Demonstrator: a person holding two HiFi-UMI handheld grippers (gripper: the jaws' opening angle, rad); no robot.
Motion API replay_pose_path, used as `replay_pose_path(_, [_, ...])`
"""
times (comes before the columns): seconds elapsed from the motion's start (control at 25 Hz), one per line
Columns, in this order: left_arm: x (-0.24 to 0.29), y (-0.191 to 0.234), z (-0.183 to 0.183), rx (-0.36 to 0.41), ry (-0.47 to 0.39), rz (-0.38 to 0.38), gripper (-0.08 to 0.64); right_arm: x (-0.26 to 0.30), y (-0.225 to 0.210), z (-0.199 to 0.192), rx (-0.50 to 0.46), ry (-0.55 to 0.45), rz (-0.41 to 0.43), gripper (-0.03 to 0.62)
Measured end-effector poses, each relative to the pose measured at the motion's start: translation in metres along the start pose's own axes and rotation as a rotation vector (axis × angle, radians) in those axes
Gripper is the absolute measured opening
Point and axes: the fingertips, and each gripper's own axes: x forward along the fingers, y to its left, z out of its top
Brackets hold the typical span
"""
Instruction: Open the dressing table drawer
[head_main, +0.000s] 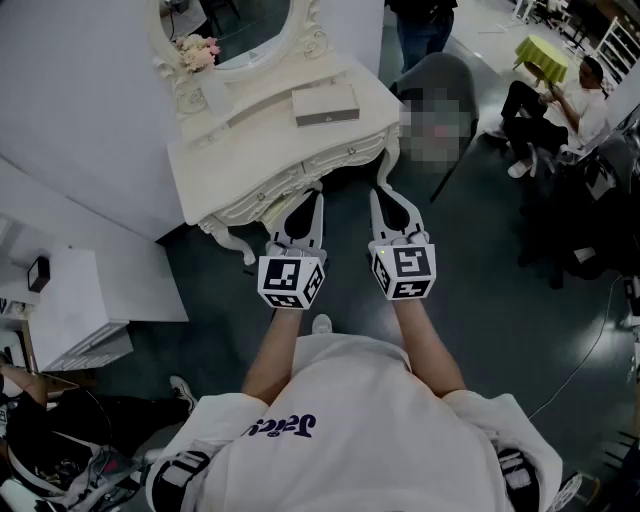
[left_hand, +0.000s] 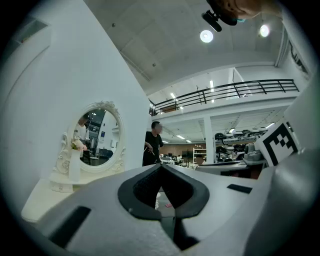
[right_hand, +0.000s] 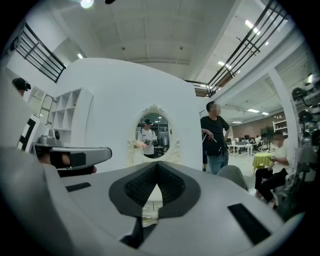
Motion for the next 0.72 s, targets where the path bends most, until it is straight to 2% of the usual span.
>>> replay_pose_path(0.48, [0.004, 0.068, -0.016, -0.048, 0.023, -0.06, 0.014, 0.068, 0.06, -0.012, 0.025, 0.028, -0.016, 0.009])
replay_pose_path(0.72, [0.027, 0.096, -0.023, -0.082, 0.025, -0.039, 0.014, 0.101, 0.058, -0.02, 0.044, 0.039, -0.002, 0.009])
